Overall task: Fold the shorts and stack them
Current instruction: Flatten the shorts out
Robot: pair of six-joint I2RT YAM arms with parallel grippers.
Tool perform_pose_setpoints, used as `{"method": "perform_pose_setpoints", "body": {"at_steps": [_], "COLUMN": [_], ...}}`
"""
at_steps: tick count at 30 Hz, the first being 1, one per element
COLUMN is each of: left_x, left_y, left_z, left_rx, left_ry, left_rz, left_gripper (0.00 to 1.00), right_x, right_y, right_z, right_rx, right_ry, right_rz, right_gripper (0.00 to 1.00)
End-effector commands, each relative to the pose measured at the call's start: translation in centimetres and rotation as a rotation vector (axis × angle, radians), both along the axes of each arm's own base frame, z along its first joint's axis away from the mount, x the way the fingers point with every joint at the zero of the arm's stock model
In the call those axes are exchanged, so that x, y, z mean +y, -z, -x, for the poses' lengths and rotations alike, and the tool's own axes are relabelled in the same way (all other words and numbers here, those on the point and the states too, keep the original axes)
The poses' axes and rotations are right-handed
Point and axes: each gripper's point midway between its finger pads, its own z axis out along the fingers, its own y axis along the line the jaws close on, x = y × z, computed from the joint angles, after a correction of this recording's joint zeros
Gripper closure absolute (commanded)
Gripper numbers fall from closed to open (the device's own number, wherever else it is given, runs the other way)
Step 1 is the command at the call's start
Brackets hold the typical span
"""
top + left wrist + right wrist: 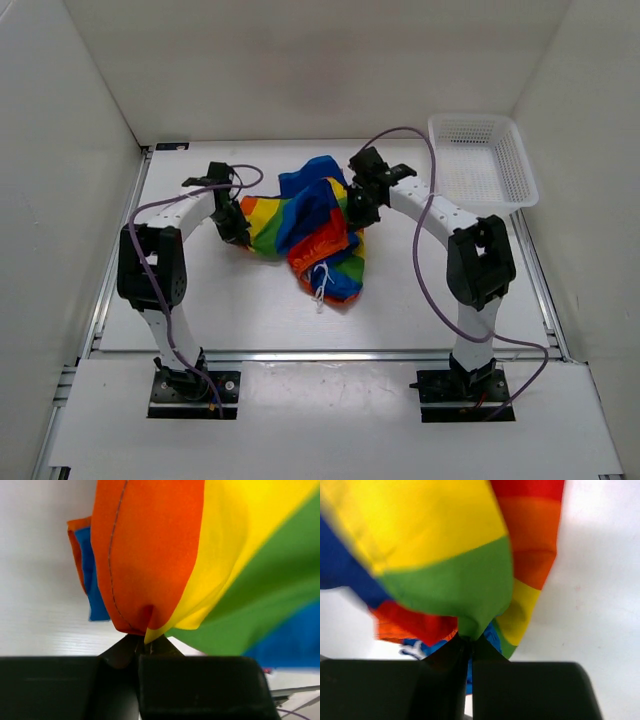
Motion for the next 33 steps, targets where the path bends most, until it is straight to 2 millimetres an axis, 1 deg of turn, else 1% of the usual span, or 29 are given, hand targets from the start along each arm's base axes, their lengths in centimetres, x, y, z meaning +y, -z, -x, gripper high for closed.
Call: {"method": "perform_pose_setpoints", "body": {"at_steps": [1,2,3,4,5,6,7,8,9,10,12,13,14,15,16,17,18,19,20,21,22,23,24,25,27,28,29,30,33], "left_x": [0.4,1.2,1.4,1.8,2.1,2.9,3.1,3.5,4.1,4.2,5.3,5.5,6.1,5.9,5.8,6.1,6.3,6.5,7.2,7.8,8.6,8.9,9.1,9.1,9.8,10.1,10.1,10.2,10.5], "left_y": [-7.1,-8.7,-12.2,-14.2,-16.4,-20.9,-23.2,-25.4,-29.9,-31.9,-34.9,-36.3,-36.7,-36.5,-35.2,-33.9,-32.7,-27.2,-25.7,-23.3,-19.2,-18.5,-17.6,-17.2,-17.3,-17.8,-18.3,-19.1,-20.1], "left_z": [-3.9,-4.7,-6.1,-6.8,-7.5,-8.5,-8.8,-9.1,-9.3,-8.7,-8.1,-7.1,-6.8,-6.2,-5.1,-4.6,-4.3,-3.4,-2.1,-1.4,-0.3,0.5,1.1,1.5,1.9,1.7,1.5,1.0,0.1], "left_rx": [-0.188,-0.215,-0.281,-0.321,-0.363,-0.458,-0.503,-0.554,-0.669,-0.713,-0.792,-0.830,-0.850,-0.841,-0.816,-0.792,-0.779,-0.651,-0.627,-0.570,-0.459,-0.441,-0.418,-0.409,-0.419,-0.434,-0.448,-0.469,-0.494], "left_ry": [-0.018,-0.039,-0.048,-0.057,-0.076,-0.094,-0.107,-0.115,-0.134,-0.131,-0.148,-0.149,-0.161,-0.156,-0.157,-0.161,-0.170,-0.183,-0.207,-0.223,-0.265,-0.276,-0.284,-0.285,-0.307,-0.303,-0.302,-0.292,-0.285], "left_rz": [0.023,0.015,0.022,0.025,0.032,0.038,0.053,0.056,0.075,0.091,0.096,0.101,0.097,0.104,0.102,0.083,0.072,0.053,0.027,0.011,0.006,0.010,0.015,0.014,-0.005,-0.020,-0.020,-0.026,-0.039], "left_gripper": [0.90,0.90,0.90,0.90,0.90,0.90,0.90,0.90,0.90,0.90,0.90,0.90,0.90,0.90,0.83,0.72,0.30,0.03,0.00,0.00,0.00,0.00,0.00,0.00,0.00,0.00,0.04,0.17,0.43], "right_x": [0.4,-0.3,-0.7,-0.7,-1.8,-2.4,-2.8,-3.8,-3.7,-4.6,-5.0,-5.5,-5.9,-5.8,-5.5,-5.3,-4.8,-4.1,-4.2,-4.5,-3.4,-3.1,-3.1,-2.4,-2.7,-3.6,-4.1,-4.5,-5.8], "right_y": [-8.0,-10.1,-11.5,-16.3,-18.7,-20.8,-22.8,-28.0,-29.8,-31.6,-34.6,-36.2,-36.4,-33.9,-35.6,-34.9,-36.2,-31.6,-29.9,-29.7,-27.5,-21.7,-20.2,-18.0,-13.1,-11.9,-11.2,-11.1,-11.2], "right_z": [-4.5,-5.7,-6.4,-8.4,-9.6,-10.0,-10.7,-11.1,-10.8,-10.8,-10.3,-9.2,-8.3,-8.8,-6.9,-6.3,-3.6,-3.7,-3.0,-1.1,0.4,1.8,3.6,5.2,8.1,8.2,8.9,9.1,8.6], "right_rx": [-0.205,-0.249,-0.265,-0.377,-0.433,-0.468,-0.516,-0.649,-0.696,-0.746,-0.848,-0.885,-0.904,-0.855,-0.910,-0.917,-0.964,-0.911,-0.895,-0.904,-0.868,-0.749,-0.720,-0.682,-0.568,-0.538,-0.512,-0.512,-0.494], "right_ry": [0.002,0.017,0.023,0.025,0.052,0.057,0.061,0.059,0.035,0.049,0.026,0.021,0.004,-0.015,-0.042,-0.057,-0.094,-0.138,-0.129,-0.135,-0.176,-0.200,-0.208,-0.227,-0.234,-0.197,-0.190,-0.166,-0.102], "right_rz": [-0.076,-0.090,-0.091,-0.132,-0.139,-0.146,-0.158,-0.187,-0.203,-0.200,-0.207,-0.213,-0.198,-0.162,-0.172,-0.153,-0.163,-0.111,-0.080,-0.080,-0.074,-0.038,-0.035,-0.010,0.054,0.092,0.115,0.115,0.102], "right_gripper": [1.00,1.00,1.00,1.00,1.00,1.00,1.00,1.00,1.00,1.00,1.00,1.00,1.00,1.00,1.00,1.00,1.00,1.00,0.94,0.87,0.79,0.77,0.75,0.72,0.66,0.64,0.64,0.64,0.64]}}
